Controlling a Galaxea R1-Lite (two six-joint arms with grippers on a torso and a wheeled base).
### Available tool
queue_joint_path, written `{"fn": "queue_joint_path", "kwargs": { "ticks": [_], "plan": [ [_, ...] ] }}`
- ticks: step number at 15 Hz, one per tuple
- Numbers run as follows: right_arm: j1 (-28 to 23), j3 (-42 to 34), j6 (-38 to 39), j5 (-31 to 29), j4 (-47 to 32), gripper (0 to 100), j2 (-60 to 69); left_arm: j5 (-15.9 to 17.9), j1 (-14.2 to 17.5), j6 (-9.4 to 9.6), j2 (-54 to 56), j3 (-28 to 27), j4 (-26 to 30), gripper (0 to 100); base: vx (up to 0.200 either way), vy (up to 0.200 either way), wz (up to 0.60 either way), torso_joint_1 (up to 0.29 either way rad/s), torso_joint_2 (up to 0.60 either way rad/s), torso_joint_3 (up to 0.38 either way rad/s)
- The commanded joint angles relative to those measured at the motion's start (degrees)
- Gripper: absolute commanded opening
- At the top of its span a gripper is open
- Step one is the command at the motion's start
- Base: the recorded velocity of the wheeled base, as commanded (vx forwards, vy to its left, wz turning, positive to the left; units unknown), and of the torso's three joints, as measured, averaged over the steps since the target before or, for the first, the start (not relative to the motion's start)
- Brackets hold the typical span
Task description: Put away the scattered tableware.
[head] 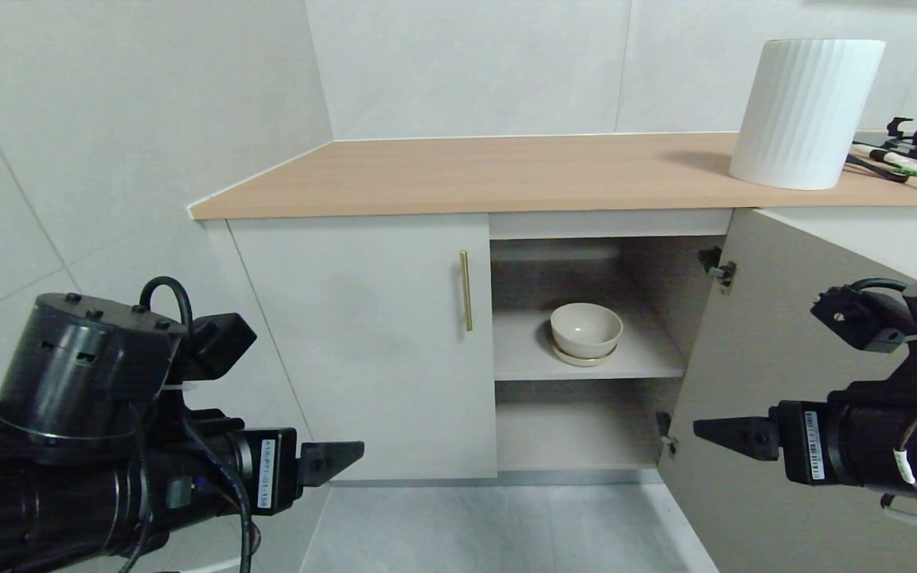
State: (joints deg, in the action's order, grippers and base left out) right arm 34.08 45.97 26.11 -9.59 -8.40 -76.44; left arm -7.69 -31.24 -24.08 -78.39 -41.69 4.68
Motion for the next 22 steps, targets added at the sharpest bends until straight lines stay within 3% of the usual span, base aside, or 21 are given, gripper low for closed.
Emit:
{"fn": "queue_joint_path", "kwargs": {
  "ticks": [1, 14, 19, 22],
  "plan": [
    [0.02, 0.0, -0.01, 0.01, -0.04, 100, -0.29, -0.04, -0.04, -0.01, -0.19, 0.03, -0.02, 100, 0.0, 0.0, 0.0, 0.0, 0.0, 0.0],
    [2.13, -1.32, -2.91, 0.1, -3.47, 100, 1.02, 0.05, -0.04, -0.01, -0.28, 0.3, -0.02, 100, 0.0, 0.0, 0.0, 0.0, 0.0, 0.0],
    [4.5, -0.97, -9.15, 0.72, -16.12, 100, 5.68, 0.05, -0.13, 0.17, -0.19, 0.47, -0.02, 100, 0.0, -0.12, 0.0, 0.001, 0.0, 0.001],
    [5.29, 0.08, -13.37, 0.8, -25.26, 100, 9.02, 0.05, -0.13, 1.4, -0.19, 0.91, -0.02, 100, 0.0, -0.2, 0.0, 0.002, 0.0, 0.001]
  ]
}}
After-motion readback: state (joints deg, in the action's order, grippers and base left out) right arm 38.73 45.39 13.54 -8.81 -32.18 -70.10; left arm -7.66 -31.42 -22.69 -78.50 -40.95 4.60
